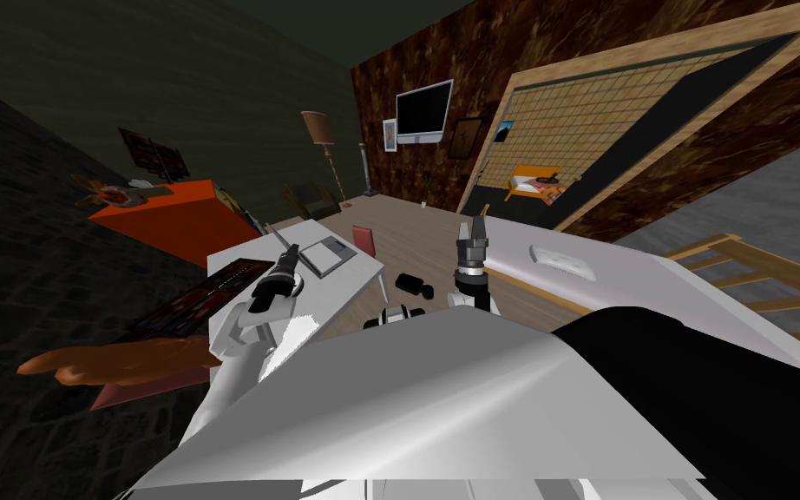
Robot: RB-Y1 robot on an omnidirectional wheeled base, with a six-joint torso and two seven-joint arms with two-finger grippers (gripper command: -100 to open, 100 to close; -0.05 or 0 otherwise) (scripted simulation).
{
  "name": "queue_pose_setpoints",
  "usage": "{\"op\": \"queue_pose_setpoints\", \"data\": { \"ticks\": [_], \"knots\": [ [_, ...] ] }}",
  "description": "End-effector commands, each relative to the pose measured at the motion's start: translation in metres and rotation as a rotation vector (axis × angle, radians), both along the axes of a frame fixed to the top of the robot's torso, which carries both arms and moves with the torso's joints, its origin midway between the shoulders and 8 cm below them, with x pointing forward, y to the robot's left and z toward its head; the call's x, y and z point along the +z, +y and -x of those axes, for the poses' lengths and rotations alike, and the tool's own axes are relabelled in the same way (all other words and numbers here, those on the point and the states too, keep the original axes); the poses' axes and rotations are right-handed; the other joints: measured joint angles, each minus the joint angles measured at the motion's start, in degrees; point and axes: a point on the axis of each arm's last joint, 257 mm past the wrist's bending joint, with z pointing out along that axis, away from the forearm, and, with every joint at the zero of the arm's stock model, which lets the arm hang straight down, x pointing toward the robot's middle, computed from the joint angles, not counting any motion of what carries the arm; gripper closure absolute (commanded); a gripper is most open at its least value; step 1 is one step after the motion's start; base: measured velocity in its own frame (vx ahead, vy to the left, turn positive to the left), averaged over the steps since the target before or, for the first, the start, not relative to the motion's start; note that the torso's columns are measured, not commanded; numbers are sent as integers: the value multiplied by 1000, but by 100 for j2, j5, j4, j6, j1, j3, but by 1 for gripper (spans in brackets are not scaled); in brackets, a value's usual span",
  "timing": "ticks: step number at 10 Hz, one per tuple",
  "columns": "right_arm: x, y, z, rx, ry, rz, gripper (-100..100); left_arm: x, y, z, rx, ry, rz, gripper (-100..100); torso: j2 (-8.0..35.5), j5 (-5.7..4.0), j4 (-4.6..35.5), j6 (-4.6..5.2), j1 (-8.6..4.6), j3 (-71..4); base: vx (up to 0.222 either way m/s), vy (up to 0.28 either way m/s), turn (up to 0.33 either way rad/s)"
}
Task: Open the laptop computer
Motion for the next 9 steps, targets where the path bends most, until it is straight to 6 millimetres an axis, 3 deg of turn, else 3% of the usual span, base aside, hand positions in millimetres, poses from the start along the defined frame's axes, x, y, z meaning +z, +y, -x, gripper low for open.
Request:
{"op": "queue_pose_setpoints", "data": {
  "ticks": [1, 9],
  "knots": [
    [0, 0, 0, 0, 0, 0, 0, 0, -8, -1, 0, 2, -7, -100, -1, 1, 0, 0, 5, 0, 12, 27, 7],
    [0, 0, 0, 0, 0, 0, 0, 2, -32, -4, -8, 4, -10, -100, -2, 3, 0, 0, 10, -1, 11, 30, 7]
  ]
}}
